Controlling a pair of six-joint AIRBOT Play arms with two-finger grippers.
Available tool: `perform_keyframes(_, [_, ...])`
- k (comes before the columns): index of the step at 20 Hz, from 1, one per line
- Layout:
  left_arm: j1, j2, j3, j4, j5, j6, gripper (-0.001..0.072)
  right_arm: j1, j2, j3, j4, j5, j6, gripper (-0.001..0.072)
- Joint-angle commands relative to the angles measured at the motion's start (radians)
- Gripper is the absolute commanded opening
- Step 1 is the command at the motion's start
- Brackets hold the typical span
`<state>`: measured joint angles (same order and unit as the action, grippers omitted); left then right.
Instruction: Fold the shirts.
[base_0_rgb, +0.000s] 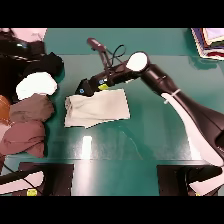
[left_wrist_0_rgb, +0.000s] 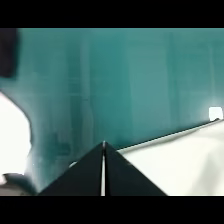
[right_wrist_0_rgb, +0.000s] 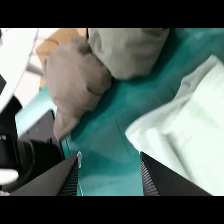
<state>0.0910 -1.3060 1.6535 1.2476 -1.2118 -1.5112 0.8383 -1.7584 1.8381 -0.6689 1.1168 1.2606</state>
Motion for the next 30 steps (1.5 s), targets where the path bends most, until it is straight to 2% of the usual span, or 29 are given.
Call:
perform_keyframes(1, [0.056, 0.055, 0.0, 0.008, -0.051, 0.028, 0.0026, -0.045, -0.049, 0.041, -0.101, 0.177, 0.038, 0.0432])
perform_keyframes(4, [0.056, 0.055, 0.0, 0.001, -0.091, 0.027, 0.0026, -0.175, 0.055, -0.135, -0.192, 0.192, 0.053, 0.0432])
perform_keyframes(7, [0.056, 0.055, 0.0, -0.006, -0.1, 0.027, 0.0025, -0.325, 0.179, -0.378, -0.251, 0.134, 0.084, 0.0434])
perform_keyframes(8, [0.056, 0.055, 0.0, -0.011, -0.101, 0.027, 0.0025, -0.38, 0.213, -0.464, -0.24, 0.101, 0.092, 0.0477])
perform_keyframes(9, [0.056, 0.053, 0.0, -0.024, -0.101, 0.027, 0.0025, -0.424, 0.234, -0.534, -0.239, 0.065, 0.112, 0.0614])
perform_keyframes(10, [0.053, 0.052, -0.001, -0.036, -0.1, 0.027, 0.0025, -0.462, 0.242, -0.587, -0.238, 0.04, 0.118, 0.0706])
perform_keyframes(12, [0.045, 0.052, -0.003, -0.044, -0.091, 0.028, 0.0025, -0.502, 0.22, -0.645, -0.227, 0.022, 0.116, 0.0687])
perform_keyframes(13, [0.035, 0.052, -0.003, -0.047, -0.084, 0.029, 0.0025, -0.503, 0.201, -0.655, -0.192, 0.01, 0.097, 0.0629])
perform_keyframes(15, [0.013, 0.052, -0.003, -0.045, -0.066, 0.031, 0.0025, -0.481, 0.14, -0.636, -0.106, 0.007, 0.055, 0.0628])
perform_keyframes(21, [-0.053, 0.052, -0.003, -0.048, -0.057, 0.046, 0.0025, -0.345, -0.105, -0.409, 0.026, 0.014, 0.055, 0.0615])
perform_keyframes(23, [-0.062, 0.052, -0.003, -0.05, -0.061, 0.045, 0.0025, -0.315, -0.162, -0.34, 0.045, 0.024, 0.055, 0.0485])
perform_keyframes(24, [-0.062, 0.052, -0.003, -0.055, -0.063, 0.045, 0.0025, -0.303, -0.178, -0.316, 0.045, 0.023, 0.055, 0.0386])
perform_keyframes(26, [-0.062, 0.052, -0.003, -0.055, -0.063, 0.045, 0.0025, -0.296, -0.177, -0.298, 0.039, 0.003, 0.055, 0.0124])
perform_keyframes(28, [-0.063, 0.052, -0.003, -0.059, -0.063, 0.044, 0.0025, -0.307, -0.146, -0.299, 0.007, -0.018, 0.056, 0.0013])
perform_keyframes(30, [-0.063, 0.052, -0.003, -0.063, -0.069, 0.022, 0.0024, -0.347, -0.088, -0.299, -0.087, -0.025, 0.093, 0.0014])
